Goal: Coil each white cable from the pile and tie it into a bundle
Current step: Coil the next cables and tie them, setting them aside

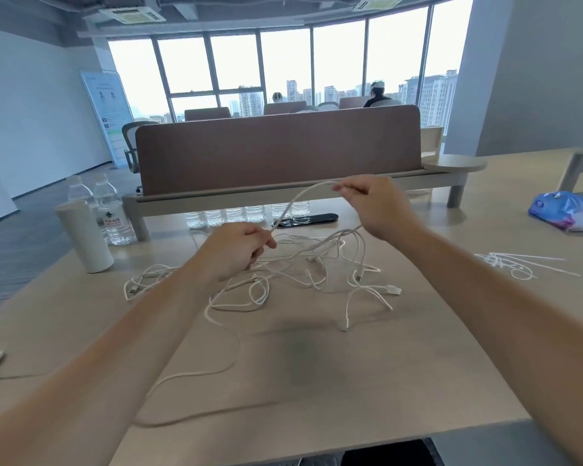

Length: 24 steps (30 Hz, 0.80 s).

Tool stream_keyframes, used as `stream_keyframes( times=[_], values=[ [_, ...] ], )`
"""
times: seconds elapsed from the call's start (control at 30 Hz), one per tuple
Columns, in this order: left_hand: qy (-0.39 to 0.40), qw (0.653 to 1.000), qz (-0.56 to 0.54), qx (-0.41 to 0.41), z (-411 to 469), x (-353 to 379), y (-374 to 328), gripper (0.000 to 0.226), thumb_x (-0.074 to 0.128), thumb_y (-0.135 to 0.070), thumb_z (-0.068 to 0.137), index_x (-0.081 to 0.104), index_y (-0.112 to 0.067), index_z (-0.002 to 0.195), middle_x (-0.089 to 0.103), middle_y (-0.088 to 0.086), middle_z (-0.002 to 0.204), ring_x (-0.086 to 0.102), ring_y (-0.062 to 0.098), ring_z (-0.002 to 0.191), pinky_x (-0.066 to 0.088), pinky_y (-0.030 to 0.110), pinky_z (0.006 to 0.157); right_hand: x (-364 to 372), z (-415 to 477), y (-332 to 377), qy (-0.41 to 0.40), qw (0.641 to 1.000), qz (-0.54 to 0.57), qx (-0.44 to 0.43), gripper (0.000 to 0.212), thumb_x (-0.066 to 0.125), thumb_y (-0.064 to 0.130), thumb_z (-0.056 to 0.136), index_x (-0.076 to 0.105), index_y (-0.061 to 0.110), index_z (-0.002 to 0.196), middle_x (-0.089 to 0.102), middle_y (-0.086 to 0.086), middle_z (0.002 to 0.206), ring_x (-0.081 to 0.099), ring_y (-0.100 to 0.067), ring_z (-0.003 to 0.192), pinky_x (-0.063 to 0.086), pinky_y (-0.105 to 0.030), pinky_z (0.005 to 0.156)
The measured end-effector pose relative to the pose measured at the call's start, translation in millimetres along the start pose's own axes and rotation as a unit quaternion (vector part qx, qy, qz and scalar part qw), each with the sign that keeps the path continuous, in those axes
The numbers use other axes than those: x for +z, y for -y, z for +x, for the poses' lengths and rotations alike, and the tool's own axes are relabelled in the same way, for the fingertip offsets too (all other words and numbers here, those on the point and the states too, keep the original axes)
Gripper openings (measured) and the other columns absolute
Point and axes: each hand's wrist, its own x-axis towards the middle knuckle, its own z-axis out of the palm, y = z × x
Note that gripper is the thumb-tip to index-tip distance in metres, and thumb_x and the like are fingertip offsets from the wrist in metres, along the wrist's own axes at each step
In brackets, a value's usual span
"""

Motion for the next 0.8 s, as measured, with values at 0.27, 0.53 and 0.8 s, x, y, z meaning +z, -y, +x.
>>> stream_keyframes(
  times=[0.27,0.53,0.8],
  values=[
    [-0.023,1.000,0.008,0.002,1.1,-0.3,1.7,0.029,0.053,-0.014,0.100,0.070,-0.009,0.076,0.063,0.002,0.062,0.048,0.014,0.054,0.036,0.024,0.050,-6.5,-1.6,7.8,0.076,0.997,0.010,0.000,0.021,0.054,0.024,0.102,0.075,0.023,0.102,0.056,0.003,0.062,0.042,-0.009,0.048,0.037,-0.021,0.051],
    [0.054,0.996,-0.066,-0.032,-7.5,31.5,-9.2,0.019,0.046,-0.011,0.103,0.062,-0.004,0.097,0.075,0.016,0.094,0.066,0.024,0.062,0.037,0.026,0.049,12.8,-12.8,3.6,0.202,0.944,0.241,0.099,0.022,0.045,0.010,0.105,0.066,0.007,0.109,0.061,-0.008,0.064,0.050,-0.017,0.057,0.040,-0.028,0.058],
    [0.000,0.986,-0.165,-0.006,11.1,33.3,-23.0,0.036,0.043,-0.031,0.108,0.062,-0.006,0.089,0.053,0.003,0.058,0.038,0.013,0.043,0.030,0.022,0.045,18.9,-17.3,-15.5,0.328,0.944,0.036,0.026,0.020,0.057,0.008,0.094,0.076,0.012,0.101,0.074,-0.003,0.077,0.059,-0.011,0.067,0.046,-0.026,0.064]
  ],
)
